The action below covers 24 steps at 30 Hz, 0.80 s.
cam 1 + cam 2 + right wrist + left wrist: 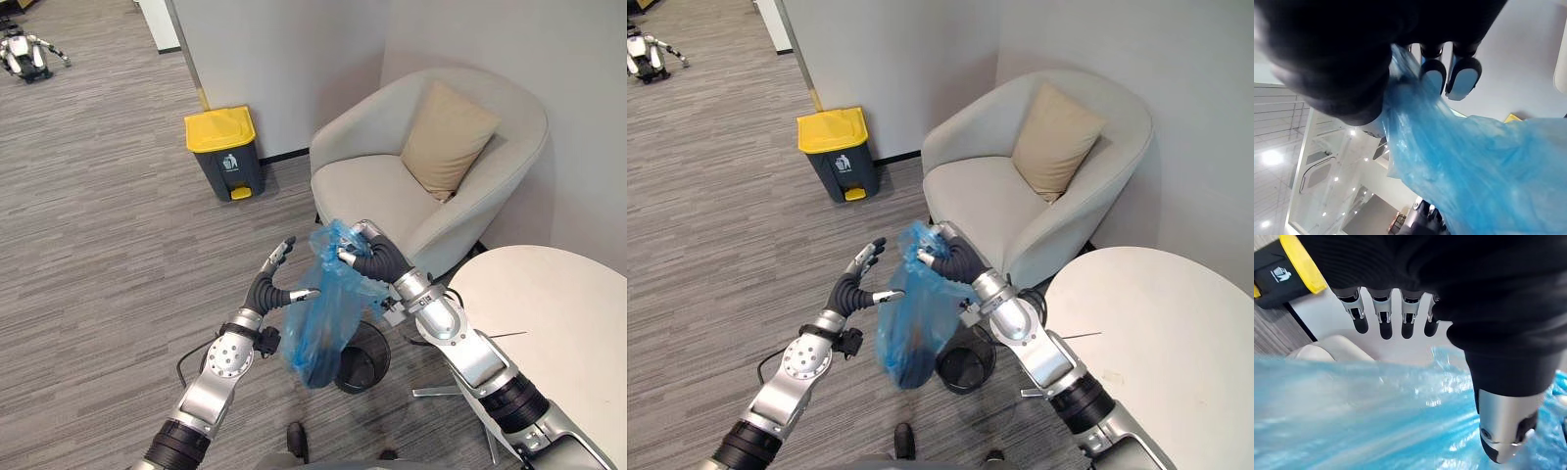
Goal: Gather rubbish on tea table into small bin, then transfer packed bag to large trash can.
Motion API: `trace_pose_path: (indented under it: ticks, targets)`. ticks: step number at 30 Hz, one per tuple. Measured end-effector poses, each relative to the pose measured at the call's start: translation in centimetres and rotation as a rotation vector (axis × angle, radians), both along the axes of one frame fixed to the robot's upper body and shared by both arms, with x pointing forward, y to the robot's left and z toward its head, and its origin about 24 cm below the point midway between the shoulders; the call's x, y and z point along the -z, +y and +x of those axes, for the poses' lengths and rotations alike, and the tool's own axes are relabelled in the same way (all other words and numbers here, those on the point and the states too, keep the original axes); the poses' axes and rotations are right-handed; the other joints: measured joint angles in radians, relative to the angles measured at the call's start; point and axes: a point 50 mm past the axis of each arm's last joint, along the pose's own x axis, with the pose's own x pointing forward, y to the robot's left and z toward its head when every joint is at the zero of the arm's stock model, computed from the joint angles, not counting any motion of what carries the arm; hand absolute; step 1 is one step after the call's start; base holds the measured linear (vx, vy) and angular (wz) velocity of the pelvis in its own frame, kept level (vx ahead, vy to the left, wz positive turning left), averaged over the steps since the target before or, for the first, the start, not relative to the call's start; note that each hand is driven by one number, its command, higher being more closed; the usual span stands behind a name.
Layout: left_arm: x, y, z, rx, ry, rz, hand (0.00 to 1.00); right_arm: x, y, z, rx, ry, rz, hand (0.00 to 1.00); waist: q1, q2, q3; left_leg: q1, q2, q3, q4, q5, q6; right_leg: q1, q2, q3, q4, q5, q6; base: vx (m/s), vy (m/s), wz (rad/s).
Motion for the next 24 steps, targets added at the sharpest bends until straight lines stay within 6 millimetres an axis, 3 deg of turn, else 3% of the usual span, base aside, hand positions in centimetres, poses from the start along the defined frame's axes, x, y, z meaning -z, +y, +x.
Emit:
trace_pose_path:
  ticks: [6,12,24]
  targets:
    - [-0.4,-2.1,-0.2,0.085,-0.029,0.033,0.00,0.0,2.0,-0.5,-0.077,0.010,0.017,1.00,0.000,-0.001,-0.015,0.001,0.001,-0.003,0.000,0.003,-0.001,0.000,0.001,0.000,0.000,0.001,-0.001,0.00,0.000,0.00]
    - [-0.9,-3.7,-0.4,0.051,-0.095,0.041,0.00,0.0,5.1,-1.6,-0.173,0.033,0.088,1.00,0.002,-0.004,-0.020,0.001,0.001,-0.005,-0.006,0.007,-0.002,0.000,0.001,0.001,0.000,0.002,-0.003,0.00,0.000,0.00]
    - [-0.6,-4.2,-0.2,-0.018,-0.099,0.071,0.00,-0.7,6.4,-1.9,-0.224,0.071,0.183,1.00,0.006,-0.020,-0.048,0.003,0.001,-0.005,-0.006,0.007,-0.003,0.000,0.001,0.005,0.001,0.006,-0.003,0.00,0.000,0.00]
